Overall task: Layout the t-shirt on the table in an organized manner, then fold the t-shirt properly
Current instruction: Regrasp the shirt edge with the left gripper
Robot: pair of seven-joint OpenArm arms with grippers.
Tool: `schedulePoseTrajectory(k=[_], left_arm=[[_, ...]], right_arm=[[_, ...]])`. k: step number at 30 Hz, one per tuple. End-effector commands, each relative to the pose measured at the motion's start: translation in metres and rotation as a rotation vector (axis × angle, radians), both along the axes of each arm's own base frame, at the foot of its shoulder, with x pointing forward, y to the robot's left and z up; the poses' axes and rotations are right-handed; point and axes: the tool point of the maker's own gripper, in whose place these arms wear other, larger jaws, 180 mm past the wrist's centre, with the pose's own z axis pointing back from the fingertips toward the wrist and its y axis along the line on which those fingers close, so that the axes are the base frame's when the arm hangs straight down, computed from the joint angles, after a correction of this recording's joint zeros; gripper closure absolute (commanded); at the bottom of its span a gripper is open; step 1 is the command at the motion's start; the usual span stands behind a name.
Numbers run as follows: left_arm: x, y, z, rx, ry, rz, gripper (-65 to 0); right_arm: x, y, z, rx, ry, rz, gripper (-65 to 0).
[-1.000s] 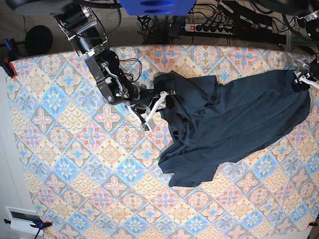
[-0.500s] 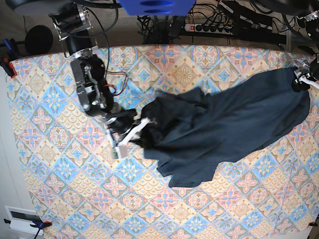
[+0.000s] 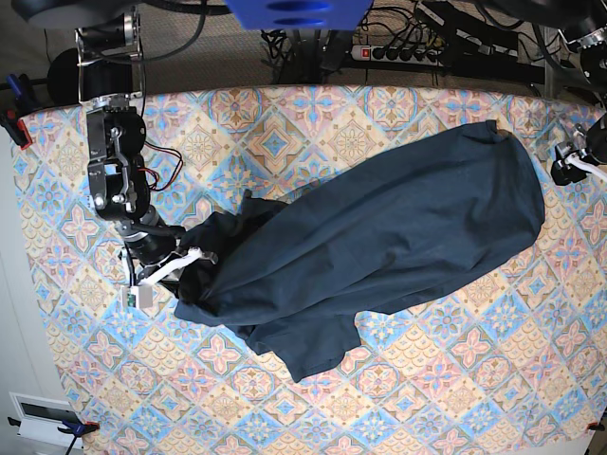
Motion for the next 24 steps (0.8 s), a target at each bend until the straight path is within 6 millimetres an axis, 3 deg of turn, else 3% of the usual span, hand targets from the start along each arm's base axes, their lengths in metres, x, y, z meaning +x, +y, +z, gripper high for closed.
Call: schedulePoseTrajectory(k=[1, 3, 10, 15, 24], left_arm=[[0.009, 0.005, 0.014, 0.025, -0.038, -0.013, -40.3], [0.02, -0.004, 0.014, -0.004, -0.078, -0.003, -40.6], [0.049, -0.003, 0.014, 0.06, -0.114, 0.056, -40.4], [0.056, -0.001, 0.003, 0.144, -0.065, 0.106, -40.7], [0.044, -0.002, -0.069, -0.003, 0.109, 0.181, -40.7]], right_arm=[[0.008, -0.001, 0.019, 0.009, -0.065, 0.002, -0.4], [0.008, -0.002, 0.015, 0.004, -0.056, -0.001, -0.4], [0.007, -0.003, 0.012, 0.003, -0.051, -0.004, -0.3], [0.007, -0.009, 0.012, -0.018, -0.051, -0.005, -0.3], [0.007, -0.01, 0.013, -0.018, -0.051, -0.007, -0.3]])
